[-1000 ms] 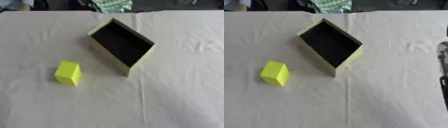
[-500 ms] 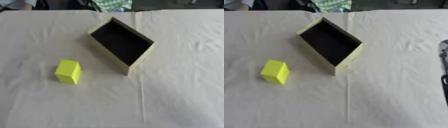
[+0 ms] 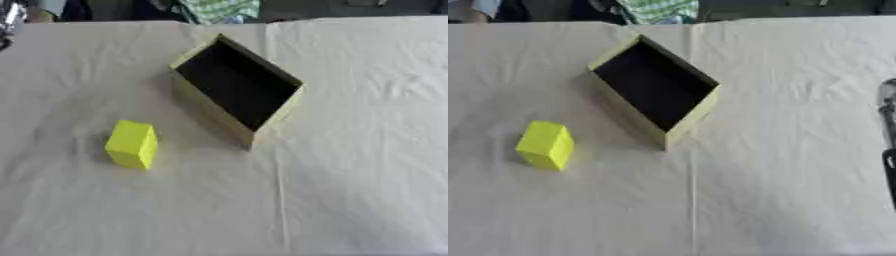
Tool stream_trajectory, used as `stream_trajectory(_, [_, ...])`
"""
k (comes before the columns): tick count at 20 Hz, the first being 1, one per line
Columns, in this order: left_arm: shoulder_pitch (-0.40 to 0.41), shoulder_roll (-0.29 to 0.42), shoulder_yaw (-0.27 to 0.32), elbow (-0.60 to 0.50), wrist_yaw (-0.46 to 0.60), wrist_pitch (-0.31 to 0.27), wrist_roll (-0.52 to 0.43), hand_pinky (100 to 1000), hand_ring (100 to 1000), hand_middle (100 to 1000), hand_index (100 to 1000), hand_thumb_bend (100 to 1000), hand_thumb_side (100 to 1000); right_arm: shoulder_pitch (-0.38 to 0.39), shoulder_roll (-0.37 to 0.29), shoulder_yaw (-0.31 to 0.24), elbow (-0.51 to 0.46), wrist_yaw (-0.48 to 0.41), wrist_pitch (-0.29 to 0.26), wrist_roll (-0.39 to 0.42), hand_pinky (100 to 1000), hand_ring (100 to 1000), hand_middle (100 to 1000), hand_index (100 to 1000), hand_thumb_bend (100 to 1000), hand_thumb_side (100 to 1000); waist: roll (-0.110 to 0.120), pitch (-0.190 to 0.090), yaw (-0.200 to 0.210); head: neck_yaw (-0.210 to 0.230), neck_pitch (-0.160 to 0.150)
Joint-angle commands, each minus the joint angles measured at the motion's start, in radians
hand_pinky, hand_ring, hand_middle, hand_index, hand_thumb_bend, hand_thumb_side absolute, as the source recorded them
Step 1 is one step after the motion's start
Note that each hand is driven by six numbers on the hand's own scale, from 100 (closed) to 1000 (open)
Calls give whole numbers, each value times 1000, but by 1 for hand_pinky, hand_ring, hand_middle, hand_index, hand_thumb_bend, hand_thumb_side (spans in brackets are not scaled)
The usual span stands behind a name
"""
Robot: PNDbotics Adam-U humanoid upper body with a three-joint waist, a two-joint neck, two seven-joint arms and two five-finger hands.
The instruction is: Pick up objects on the table and place them in the box.
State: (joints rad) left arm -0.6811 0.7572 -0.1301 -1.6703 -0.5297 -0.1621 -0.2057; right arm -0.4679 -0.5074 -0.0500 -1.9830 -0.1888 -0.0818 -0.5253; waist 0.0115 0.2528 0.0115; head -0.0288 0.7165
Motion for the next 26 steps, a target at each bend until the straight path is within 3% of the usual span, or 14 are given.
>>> stream_trajectory(1, [-56,21,-42,35,-10,-17,-113,834,799,756,851,100,946,-19,-23,-1,-17,-7,0,6,727,739,518,811,100,693,17,-25,-3,10,-8])
stream_trajectory(5, [-110,3,-85,60,-35,-27,-249,873,843,779,856,100,965,-20,-21,2,-17,-9,2,10,727,738,516,812,100,693,20,-22,-8,15,-14])
stream_trajectory(7, [-130,-6,-103,63,-47,-5,-320,880,853,785,852,172,956,-20,-21,3,-17,-10,3,11,727,738,516,812,100,694,22,-21,-10,16,-16])
stream_trajectory(9, [-145,-10,-117,57,-58,27,-372,884,857,787,852,184,959,-21,-21,4,-17,-11,3,12,727,738,516,812,100,694,24,-20,-11,16,-17])
stream_trajectory(11, [-151,-14,-132,55,-58,62,-413,891,859,791,861,264,964,-21,-21,4,-17,-11,4,12,728,738,516,812,100,695,24,-20,-13,17,-19])
stream_trajectory(15, [-159,-19,-161,56,-39,127,-481,890,861,793,863,335,938,-20,-21,4,-17,-11,4,13,728,739,515,812,100,698,23,-20,-15,17,-21])
stream_trajectory(22, [-167,-39,-201,41,-4,163,-552,901,878,820,910,477,868,-20,-17,6,-17,-12,5,15,728,739,515,811,100,701,20,-20,-13,17,-24])
stream_trajectory(24, [-163,-34,-212,34,5,159,-583,923,895,838,928,579,839,-19,-18,5,-17,-12,6,15,728,739,514,811,100,702,20,-20,-13,15,-24])
stream_trajectory(25, [-161,-30,-215,31,9,154,-600,945,908,850,939,688,850,-18,-18,6,-17,-12,6,15,729,739,514,811,100,703,21,-20,-13,14,-24])
stream_trajectory(26, [-159,-26,-216,27,10,148,-615,948,910,851,940,702,853,-18,-18,6,-17,-13,6,15,729,739,514,811,100,703,21,-20,-13,12,-24])
